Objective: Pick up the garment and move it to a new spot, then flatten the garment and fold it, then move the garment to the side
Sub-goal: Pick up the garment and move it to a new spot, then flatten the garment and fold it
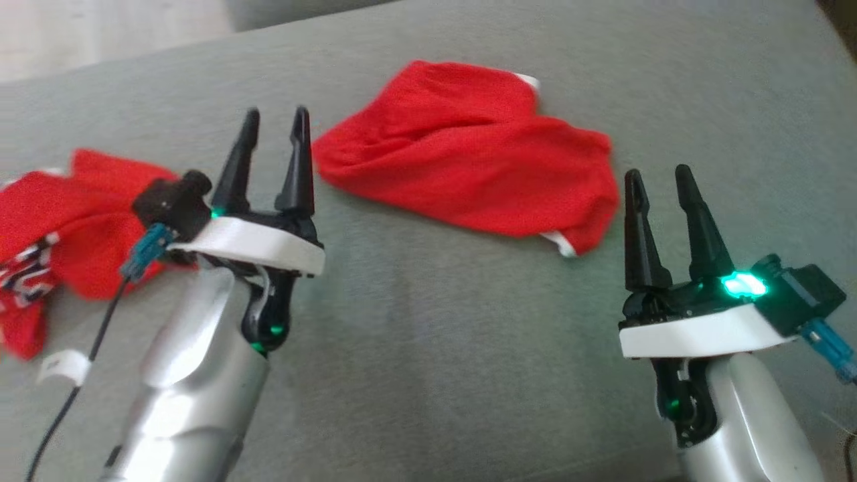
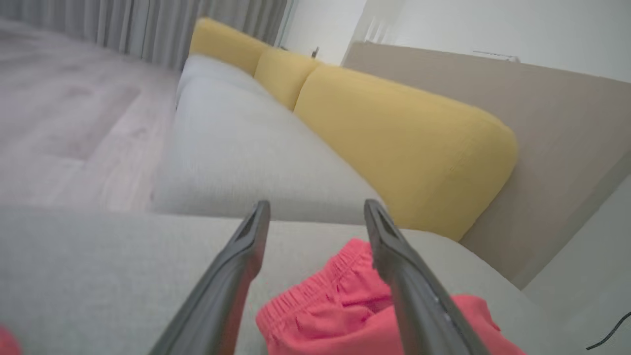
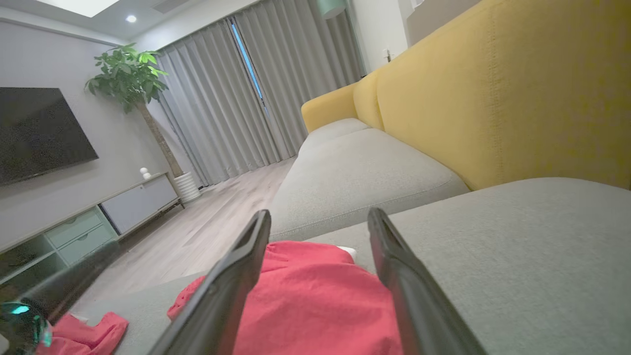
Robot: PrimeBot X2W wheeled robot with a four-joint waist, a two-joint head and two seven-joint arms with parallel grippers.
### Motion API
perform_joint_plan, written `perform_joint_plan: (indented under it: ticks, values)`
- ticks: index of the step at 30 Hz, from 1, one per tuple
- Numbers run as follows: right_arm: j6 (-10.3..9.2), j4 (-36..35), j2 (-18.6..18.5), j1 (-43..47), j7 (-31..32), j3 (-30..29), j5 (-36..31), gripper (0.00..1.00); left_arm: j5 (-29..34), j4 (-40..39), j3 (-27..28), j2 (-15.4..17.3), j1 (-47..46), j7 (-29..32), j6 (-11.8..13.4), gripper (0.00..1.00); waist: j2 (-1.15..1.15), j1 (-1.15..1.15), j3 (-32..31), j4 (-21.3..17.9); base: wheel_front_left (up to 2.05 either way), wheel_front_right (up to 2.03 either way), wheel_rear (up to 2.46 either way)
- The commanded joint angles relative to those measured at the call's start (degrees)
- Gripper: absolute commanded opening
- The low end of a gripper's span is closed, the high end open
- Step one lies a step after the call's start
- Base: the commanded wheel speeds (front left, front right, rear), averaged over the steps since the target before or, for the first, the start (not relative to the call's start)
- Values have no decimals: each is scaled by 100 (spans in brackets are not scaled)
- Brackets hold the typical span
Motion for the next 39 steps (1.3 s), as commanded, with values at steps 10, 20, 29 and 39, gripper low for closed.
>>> perform_joint_plan:
  ticks: [10,20,29,39]
  values:
    - [28,32,-19,362,-62,-42,-365,100,1498,-1426,695,455,1451,-60,-24,100,0,0,-695,1004,0,0,0]
    - [28,203,-19,671,-62,-38,-486,100,1961,-1961,1425,-58,2811,-61,95,100,0,0,-916,1251,0,0,0]
    - [28,202,-19,593,-62,-8,-641,100,2210,-2078,1607,-307,2861,-61,-24,100,0,0,-828,1288,0,0,0]
    - [28,1229,-76,-216,-57,414,-1923,100,2173,-1961,1411,-372,2598,-61,-74,100,0,0,-478,1629,0,0,0]
